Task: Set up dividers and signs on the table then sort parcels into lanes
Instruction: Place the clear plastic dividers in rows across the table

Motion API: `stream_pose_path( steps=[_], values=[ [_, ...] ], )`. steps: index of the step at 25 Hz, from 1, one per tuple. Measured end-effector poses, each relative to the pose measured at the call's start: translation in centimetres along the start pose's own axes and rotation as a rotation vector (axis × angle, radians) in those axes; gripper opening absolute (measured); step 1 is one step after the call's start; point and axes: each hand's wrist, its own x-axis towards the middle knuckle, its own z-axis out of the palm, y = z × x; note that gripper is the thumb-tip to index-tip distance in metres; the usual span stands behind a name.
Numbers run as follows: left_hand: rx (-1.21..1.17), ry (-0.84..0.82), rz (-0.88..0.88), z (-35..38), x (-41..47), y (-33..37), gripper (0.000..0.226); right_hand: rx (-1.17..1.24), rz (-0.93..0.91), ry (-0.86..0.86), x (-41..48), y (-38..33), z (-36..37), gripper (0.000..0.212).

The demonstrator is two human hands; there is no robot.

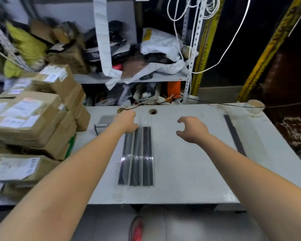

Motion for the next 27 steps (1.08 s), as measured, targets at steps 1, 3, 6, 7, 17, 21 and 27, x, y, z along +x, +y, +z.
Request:
stream_pose_path(
  steps=[1,3,6,7,17,21,27],
  values=[
    [-0.005,0.009,-0.013,0.3,-0.3,-1.1,0.049,0.008,-0.010,-0.008,0.3,-1.1,0.5,0.051],
    [-0.013,0.018,-0.017,1.1,-0.5,-2.7,0.047,0.023,-0.017,-0.017,0.9,-2.8,1.5,0.052],
    [-0.033,0.021,0.047,2.6,0.6,-4.4,0.046,0.057,0.010,-0.036,1.9,-5.0,3.9,0.051],
    [-0.049,0.015,0.075,3.1,1.3,-4.9,0.048,0.074,0.024,-0.049,2.2,-5.7,4.9,0.052],
    [-0.140,-0.033,0.425,5.7,9.3,-5.5,0.044,0.254,0.239,-0.131,4.7,-8.0,12.6,0.053],
    [-0.085,-0.078,0.635,6.1,11.8,-3.3,0.042,0.377,0.314,-0.122,3.3,-7.6,14.1,0.050],
    [0.024,-0.098,0.907,7.0,14.1,-2.1,0.023,0.480,0.365,-0.132,1.0,-7.0,14.9,0.034]
  ],
)
